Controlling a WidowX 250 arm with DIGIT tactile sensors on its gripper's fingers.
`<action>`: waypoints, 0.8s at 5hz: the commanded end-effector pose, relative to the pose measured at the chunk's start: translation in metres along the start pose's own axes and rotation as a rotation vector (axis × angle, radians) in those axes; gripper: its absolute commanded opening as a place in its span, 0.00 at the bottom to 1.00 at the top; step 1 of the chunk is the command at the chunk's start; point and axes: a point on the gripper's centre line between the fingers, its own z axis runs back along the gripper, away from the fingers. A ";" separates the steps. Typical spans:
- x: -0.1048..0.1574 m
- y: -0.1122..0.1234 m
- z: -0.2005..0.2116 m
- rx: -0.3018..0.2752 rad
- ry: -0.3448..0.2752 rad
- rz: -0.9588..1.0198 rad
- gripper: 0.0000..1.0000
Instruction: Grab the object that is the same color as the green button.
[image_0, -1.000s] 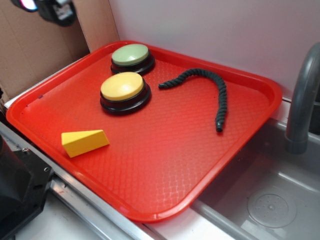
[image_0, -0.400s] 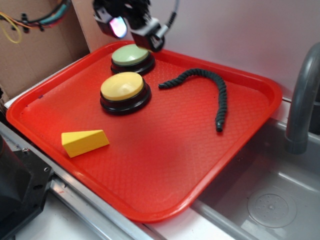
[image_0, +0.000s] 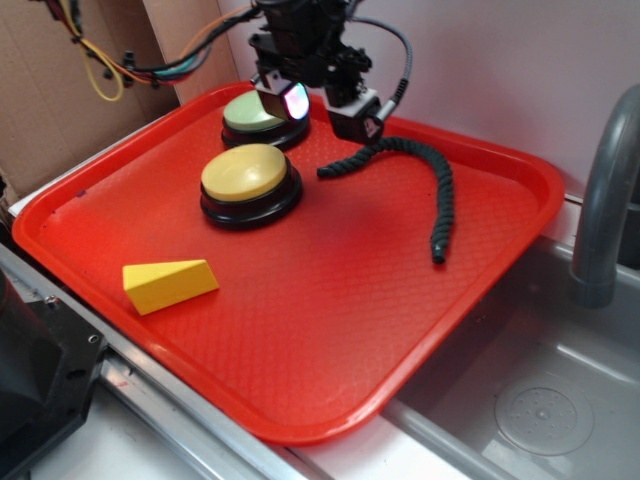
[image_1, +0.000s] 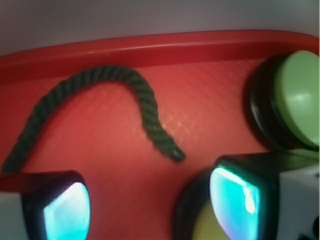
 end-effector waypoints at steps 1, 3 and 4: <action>0.031 0.000 -0.020 -0.010 -0.014 0.013 1.00; 0.032 0.002 -0.041 -0.013 -0.008 0.031 1.00; 0.031 0.001 -0.043 -0.027 -0.014 0.038 0.80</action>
